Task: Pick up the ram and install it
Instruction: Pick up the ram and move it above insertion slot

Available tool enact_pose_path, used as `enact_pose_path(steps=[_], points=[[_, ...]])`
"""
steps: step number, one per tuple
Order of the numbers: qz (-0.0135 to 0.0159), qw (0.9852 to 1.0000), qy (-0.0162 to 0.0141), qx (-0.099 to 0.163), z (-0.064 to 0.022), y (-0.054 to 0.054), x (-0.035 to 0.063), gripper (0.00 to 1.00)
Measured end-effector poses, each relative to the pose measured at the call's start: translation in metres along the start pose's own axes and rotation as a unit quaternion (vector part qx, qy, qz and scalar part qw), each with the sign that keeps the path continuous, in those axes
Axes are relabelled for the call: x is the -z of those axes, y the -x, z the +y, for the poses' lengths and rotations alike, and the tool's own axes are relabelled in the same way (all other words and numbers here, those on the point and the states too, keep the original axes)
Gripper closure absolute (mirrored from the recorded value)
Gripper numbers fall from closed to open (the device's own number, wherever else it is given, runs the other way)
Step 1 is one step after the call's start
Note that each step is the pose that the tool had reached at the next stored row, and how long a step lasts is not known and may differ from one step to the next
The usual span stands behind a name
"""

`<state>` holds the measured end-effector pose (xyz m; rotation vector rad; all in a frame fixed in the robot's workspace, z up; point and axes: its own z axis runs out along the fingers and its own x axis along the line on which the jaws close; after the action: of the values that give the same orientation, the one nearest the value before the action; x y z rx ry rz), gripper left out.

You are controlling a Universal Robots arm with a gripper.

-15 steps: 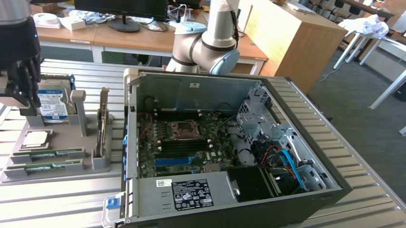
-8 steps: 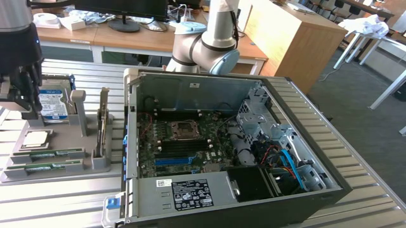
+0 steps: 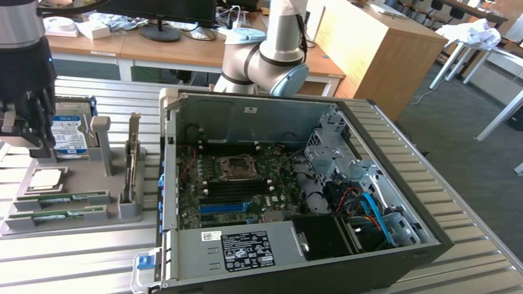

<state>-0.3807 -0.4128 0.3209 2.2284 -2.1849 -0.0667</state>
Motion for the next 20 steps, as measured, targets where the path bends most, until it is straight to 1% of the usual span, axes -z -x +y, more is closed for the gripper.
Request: enact_pose_path(steps=[20], points=[[0.0, 1.0, 0.0, 0.0, -0.0008, 0.0, -0.0189, 0.7]])
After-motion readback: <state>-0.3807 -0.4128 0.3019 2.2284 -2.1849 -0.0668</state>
